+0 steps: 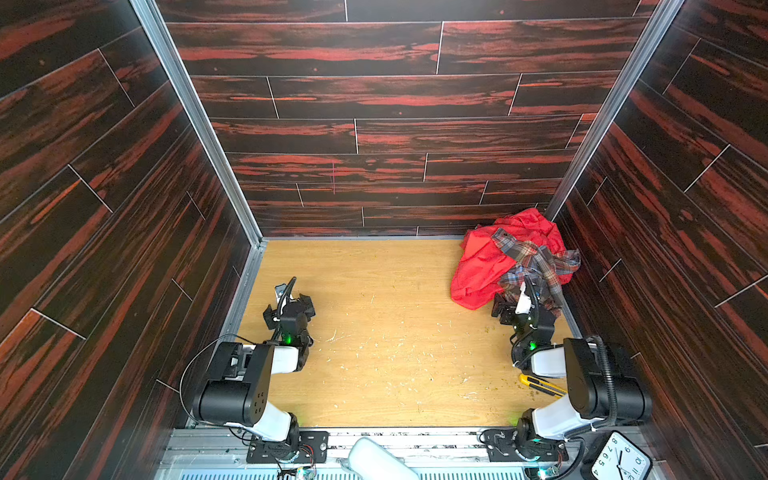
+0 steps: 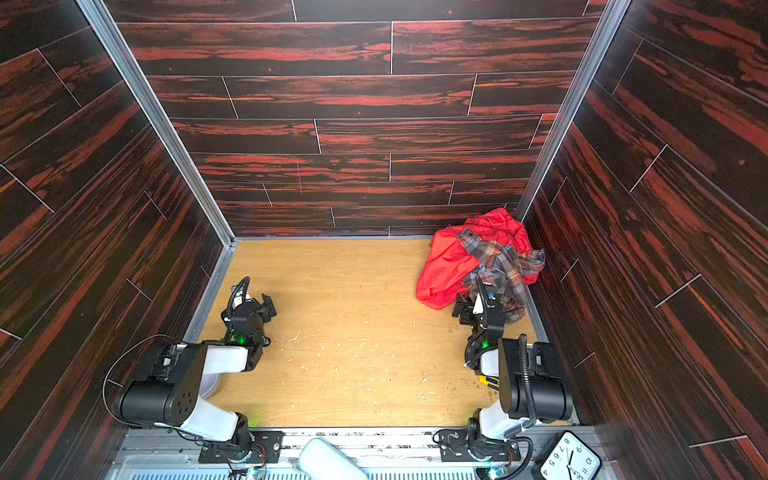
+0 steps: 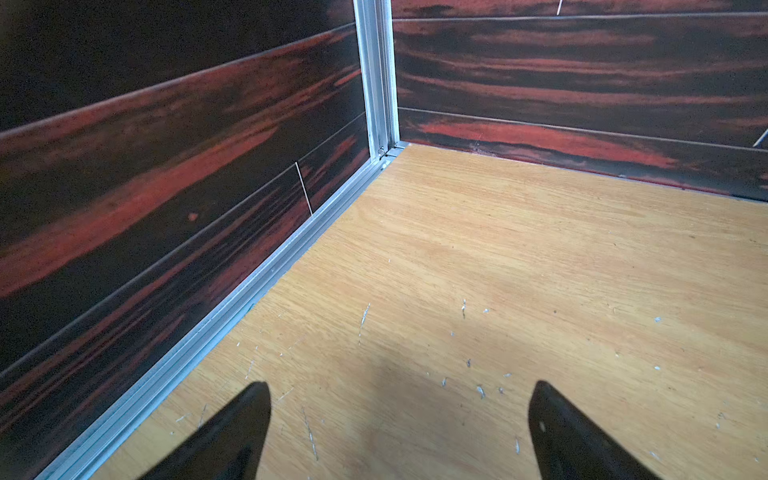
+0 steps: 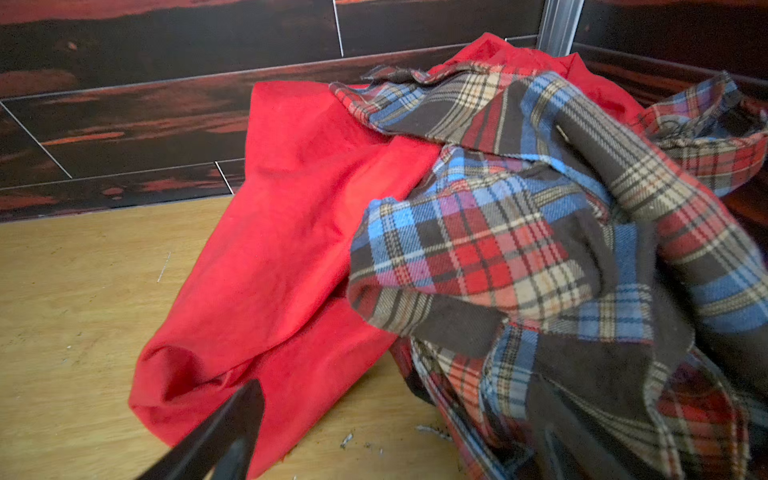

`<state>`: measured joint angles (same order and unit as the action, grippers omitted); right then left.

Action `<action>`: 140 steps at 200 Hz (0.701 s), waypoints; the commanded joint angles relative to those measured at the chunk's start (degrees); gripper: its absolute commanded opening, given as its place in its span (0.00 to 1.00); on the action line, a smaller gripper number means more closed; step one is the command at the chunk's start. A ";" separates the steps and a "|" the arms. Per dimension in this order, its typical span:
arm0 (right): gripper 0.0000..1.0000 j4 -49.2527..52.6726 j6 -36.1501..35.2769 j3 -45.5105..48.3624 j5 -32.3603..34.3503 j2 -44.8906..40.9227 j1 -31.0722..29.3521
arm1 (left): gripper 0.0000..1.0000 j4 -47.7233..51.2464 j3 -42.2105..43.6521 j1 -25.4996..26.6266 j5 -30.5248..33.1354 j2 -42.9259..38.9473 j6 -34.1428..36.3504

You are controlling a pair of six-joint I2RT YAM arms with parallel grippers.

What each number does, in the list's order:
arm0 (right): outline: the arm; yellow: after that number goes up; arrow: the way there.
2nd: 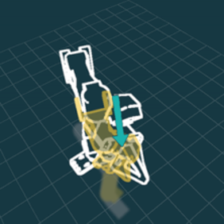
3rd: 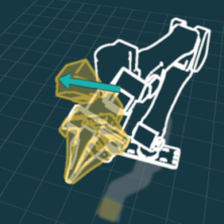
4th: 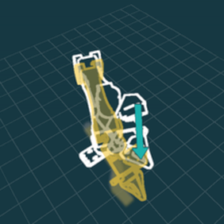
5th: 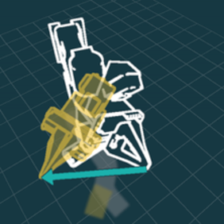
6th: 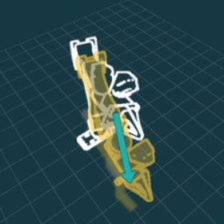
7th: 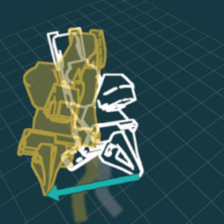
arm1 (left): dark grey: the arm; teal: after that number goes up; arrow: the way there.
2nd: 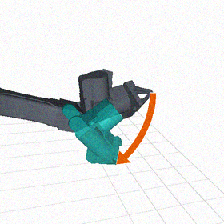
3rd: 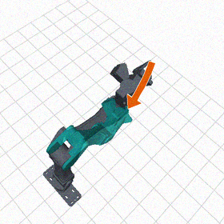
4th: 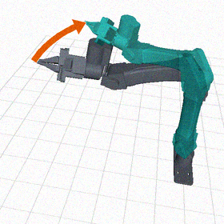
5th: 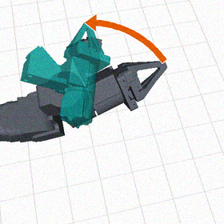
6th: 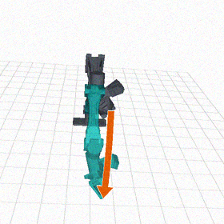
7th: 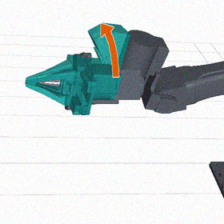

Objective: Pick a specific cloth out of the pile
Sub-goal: 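Move the right gripper toward the clothes pile while the left arm lifts aside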

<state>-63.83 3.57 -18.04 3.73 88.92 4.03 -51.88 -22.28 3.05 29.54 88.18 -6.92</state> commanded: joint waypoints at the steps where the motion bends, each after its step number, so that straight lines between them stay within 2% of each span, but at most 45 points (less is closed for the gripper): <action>1: 0.99 -0.96 -0.41 0.25 0.31 0.46 -0.14 | 0.99 0.00 0.02 -0.23 0.26 0.45 0.10; 116: 0.98 -1.13 0.05 0.44 -0.74 0.16 0.59 | 0.99 0.47 -0.05 -0.76 -0.72 0.15 -0.06; 133: 0.95 -0.10 0.64 1.80 1.46 -4.81 0.52 | 0.99 -2.38 0.49 -0.68 0.11 -2.12 1.62; 140: 0.95 2.16 0.51 2.24 2.03 -8.14 0.36 | 0.99 1.72 0.00 -0.47 0.26 -5.23 1.64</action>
<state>-63.59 3.88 -17.58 3.66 88.20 4.40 -51.70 -22.28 2.61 28.95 88.05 -6.68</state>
